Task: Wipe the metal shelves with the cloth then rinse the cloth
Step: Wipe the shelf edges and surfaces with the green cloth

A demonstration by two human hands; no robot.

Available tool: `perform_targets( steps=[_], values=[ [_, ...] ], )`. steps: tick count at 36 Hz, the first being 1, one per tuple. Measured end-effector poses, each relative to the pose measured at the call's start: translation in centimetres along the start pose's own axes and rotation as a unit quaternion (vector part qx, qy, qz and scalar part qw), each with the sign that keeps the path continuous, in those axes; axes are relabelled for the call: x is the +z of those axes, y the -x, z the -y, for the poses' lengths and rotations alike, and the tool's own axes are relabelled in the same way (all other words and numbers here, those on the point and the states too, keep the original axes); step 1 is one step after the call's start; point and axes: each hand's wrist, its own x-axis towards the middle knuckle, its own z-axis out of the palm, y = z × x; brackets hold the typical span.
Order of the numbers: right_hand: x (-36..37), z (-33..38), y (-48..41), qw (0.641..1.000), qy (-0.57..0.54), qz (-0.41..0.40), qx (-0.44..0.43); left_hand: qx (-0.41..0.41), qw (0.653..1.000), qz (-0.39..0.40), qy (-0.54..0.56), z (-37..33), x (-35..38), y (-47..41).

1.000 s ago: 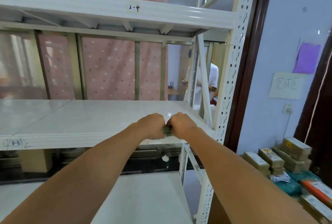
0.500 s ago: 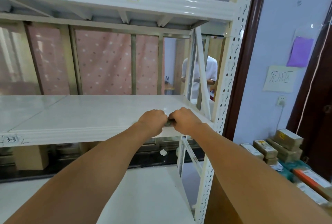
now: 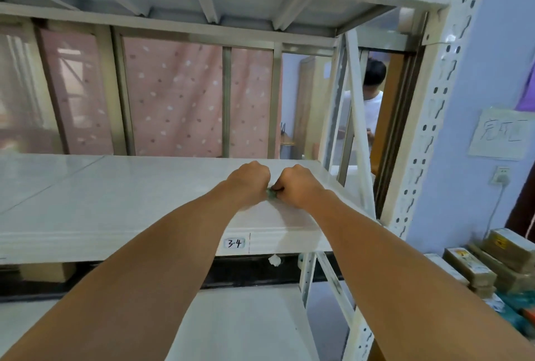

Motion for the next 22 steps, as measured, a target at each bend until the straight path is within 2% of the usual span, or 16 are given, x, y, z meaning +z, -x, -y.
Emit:
perform_targets(
  steps=[6,13,22],
  values=[
    [1.9,-1.9,-6.2,0.999,-0.037,-0.010,0.017,-0.003,1.000,-0.003,0.012,2.6,1.6,-6.2],
    [3.1,-4.3,-13.6,1.000,-0.018,-0.002,-0.004,-0.028,0.999,-0.014,0.021,5.2,3.3,-13.7],
    [4.7,-5.7,-20.1,0.999,-0.011,-0.030,-0.017,-0.040,0.998,-0.020,0.043,8.3,5.1,-21.2]
  ],
)
